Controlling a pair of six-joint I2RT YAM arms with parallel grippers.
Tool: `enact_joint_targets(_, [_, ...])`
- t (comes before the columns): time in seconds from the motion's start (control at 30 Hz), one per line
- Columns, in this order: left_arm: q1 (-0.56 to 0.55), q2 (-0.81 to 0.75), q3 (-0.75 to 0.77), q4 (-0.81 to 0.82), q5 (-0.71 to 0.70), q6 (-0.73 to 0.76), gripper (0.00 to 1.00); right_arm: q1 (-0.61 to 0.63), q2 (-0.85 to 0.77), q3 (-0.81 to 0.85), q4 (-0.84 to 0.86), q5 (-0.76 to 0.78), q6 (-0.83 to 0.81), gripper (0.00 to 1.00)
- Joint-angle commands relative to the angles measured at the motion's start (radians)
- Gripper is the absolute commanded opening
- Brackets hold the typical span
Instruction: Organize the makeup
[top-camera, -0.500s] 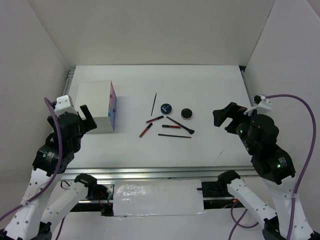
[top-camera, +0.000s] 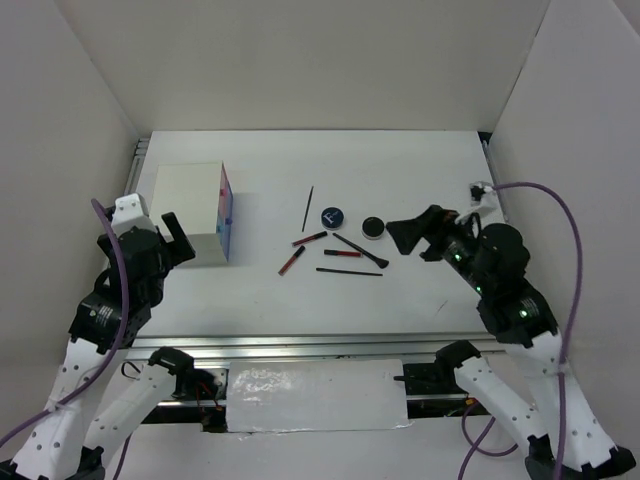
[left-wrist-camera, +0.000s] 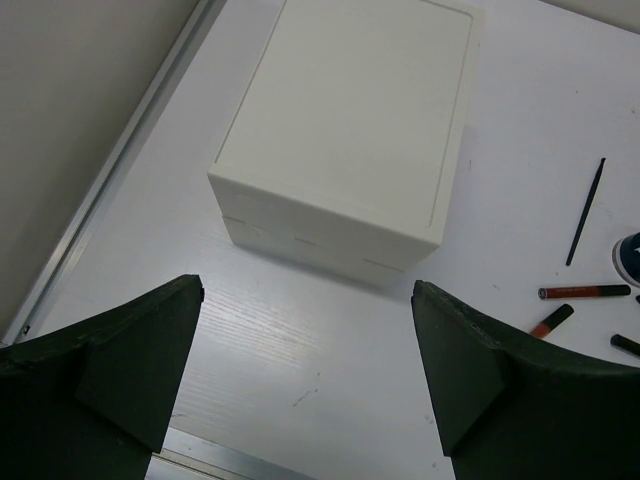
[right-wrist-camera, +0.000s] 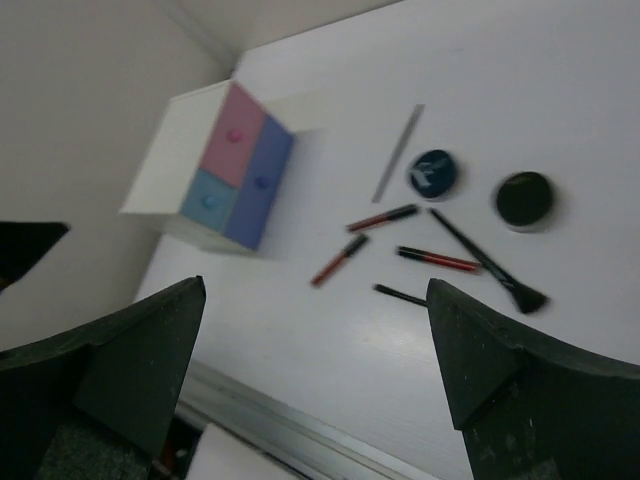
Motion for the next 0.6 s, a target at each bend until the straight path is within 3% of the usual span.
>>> enact_joint_targets(0.0, [0.028, -0.01, -0.01, 0.061, 0.012, -0.022, 0.99, 0.028, 0.145, -0.148, 0.477, -0.367, 0.18, 1.0])
enact_joint_targets(0.1, [0.054, -0.009, -0.019, 0.067, 0.037, -0.022, 0.99, 0.158, 0.356, -0.21, 0.79, -0.376, 0.299, 1.0])
enact_joint_targets(0.23, [0.066, -0.006, -0.021, 0.059, 0.014, -0.036, 0.99, 0.327, 0.759, -0.082, 0.98, -0.332, 0.374, 0.96])
enact_joint_targets(0.4, [0.069, -0.006, -0.025, 0.059, -0.002, -0.046, 0.99, 0.388, 1.12, 0.061, 1.367, -0.396, 0.6, 0.81])
enact_joint_targets(0.43, [0.069, -0.004, -0.027, 0.059, -0.005, -0.046, 0.99, 0.394, 1.214, 0.084, 1.396, -0.395, 0.618, 0.75])
enact_joint_targets(0.57, [0.069, 0.016, -0.029, 0.064, 0.006, -0.045, 1.0, 0.424, 1.394, 0.229, 1.46, -0.387, 0.677, 0.74])
